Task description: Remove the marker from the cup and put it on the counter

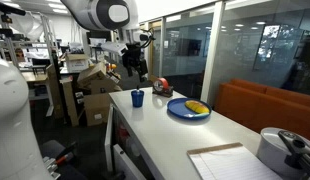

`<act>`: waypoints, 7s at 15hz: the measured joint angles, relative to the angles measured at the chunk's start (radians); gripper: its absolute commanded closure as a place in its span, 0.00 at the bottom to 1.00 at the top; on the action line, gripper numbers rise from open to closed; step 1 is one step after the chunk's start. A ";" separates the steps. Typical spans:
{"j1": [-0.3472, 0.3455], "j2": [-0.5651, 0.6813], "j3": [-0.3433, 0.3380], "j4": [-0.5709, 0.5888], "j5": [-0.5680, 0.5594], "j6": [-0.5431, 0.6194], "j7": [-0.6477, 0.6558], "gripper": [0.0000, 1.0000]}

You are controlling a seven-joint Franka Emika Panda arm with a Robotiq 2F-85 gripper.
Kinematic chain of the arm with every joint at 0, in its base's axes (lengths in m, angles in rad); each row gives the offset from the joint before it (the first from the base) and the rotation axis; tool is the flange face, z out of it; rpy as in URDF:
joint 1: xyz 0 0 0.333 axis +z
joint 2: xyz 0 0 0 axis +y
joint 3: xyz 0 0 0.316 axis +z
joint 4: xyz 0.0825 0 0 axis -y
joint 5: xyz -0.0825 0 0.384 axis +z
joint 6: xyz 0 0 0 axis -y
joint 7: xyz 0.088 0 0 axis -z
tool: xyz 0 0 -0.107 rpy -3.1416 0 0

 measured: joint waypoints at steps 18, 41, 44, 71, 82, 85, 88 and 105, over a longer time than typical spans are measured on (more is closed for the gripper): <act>0.001 0.000 0.011 0.001 -0.011 0.031 -0.021 0.00; 0.074 0.237 0.161 0.118 -0.174 0.235 0.019 0.00; 0.074 0.298 0.163 0.174 -0.223 0.235 0.054 0.00; 0.093 0.505 0.116 0.307 -0.365 0.132 0.112 0.11; 0.115 0.499 0.114 0.313 -0.365 0.138 0.112 0.95; 0.113 0.489 0.108 0.311 -0.365 0.151 0.111 0.96; 0.111 0.469 0.098 0.306 -0.365 0.158 0.107 0.96; 0.018 0.247 0.080 0.329 -0.365 -0.013 0.106 0.96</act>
